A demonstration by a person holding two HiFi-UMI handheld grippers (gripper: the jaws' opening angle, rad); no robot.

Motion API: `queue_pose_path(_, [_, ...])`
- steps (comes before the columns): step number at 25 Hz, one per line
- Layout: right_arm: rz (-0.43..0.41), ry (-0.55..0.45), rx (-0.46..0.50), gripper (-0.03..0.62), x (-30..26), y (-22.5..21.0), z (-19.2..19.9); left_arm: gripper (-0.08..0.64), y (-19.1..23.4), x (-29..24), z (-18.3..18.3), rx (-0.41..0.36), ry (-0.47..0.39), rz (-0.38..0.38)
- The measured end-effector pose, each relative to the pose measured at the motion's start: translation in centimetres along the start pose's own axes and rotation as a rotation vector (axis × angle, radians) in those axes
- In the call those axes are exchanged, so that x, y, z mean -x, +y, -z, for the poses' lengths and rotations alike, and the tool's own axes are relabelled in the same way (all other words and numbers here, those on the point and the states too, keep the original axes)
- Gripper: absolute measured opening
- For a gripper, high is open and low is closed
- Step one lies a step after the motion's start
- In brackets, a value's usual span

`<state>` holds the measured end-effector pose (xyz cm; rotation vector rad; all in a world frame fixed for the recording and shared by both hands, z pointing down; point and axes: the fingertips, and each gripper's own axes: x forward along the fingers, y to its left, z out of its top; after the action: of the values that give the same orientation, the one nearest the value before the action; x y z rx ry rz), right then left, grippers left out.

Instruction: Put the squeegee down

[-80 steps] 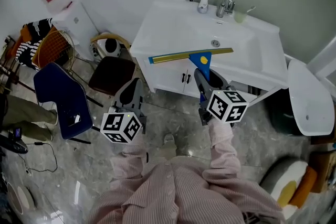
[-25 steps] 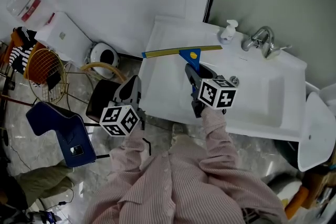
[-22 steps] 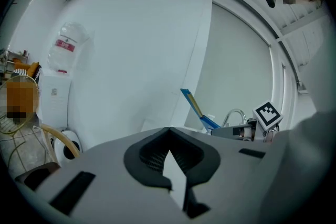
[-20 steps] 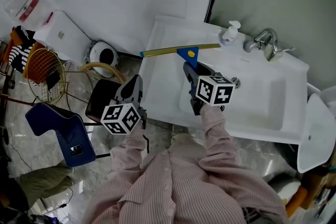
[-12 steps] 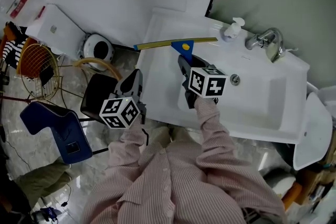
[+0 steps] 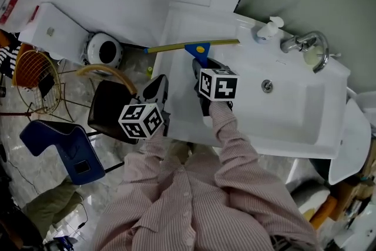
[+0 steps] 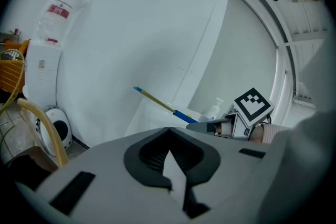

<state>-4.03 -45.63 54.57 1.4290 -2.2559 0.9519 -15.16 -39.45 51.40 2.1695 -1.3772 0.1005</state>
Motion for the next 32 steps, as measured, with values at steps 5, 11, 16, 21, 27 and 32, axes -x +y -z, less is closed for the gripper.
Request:
queue_pose_path(5, [0.042,0.029,0.035,0.135,-1.6,-0.5,0.8,0.002,0.5,-1.1,0.8,0.01,0.025,0.019])
queue_pose_path(11, [0.101,0.076,0.093,0.135,-2.9,-1.0,1.9,0.002,0.7,-1.6,1.5,0.021,0.035,0.025])
queue_pose_path(16, [0.136,0.108,0.129,0.135,-3.4,-1.3,2.6,0.002,0.6,-1.6,1.7,0.03,0.036,0.023])
queue_pose_path(21, [0.144,0.108,0.13,0.135,-3.6,-1.4,2.8,0.002,0.7,-1.3,1.8,0.038,0.031,0.019])
queue_pose_path(27, [0.152,0.113,0.141,0.135,-3.7,-1.4,2.9,0.002,0.5,-1.0,1.8,0.041,0.027,0.018])
queue_pose_path(32, [0.133,0.099,0.15,0.166,-3.8,-1.1,2.8,0.002,0.1,-1.1,1.8,0.044,0.024,0.02])
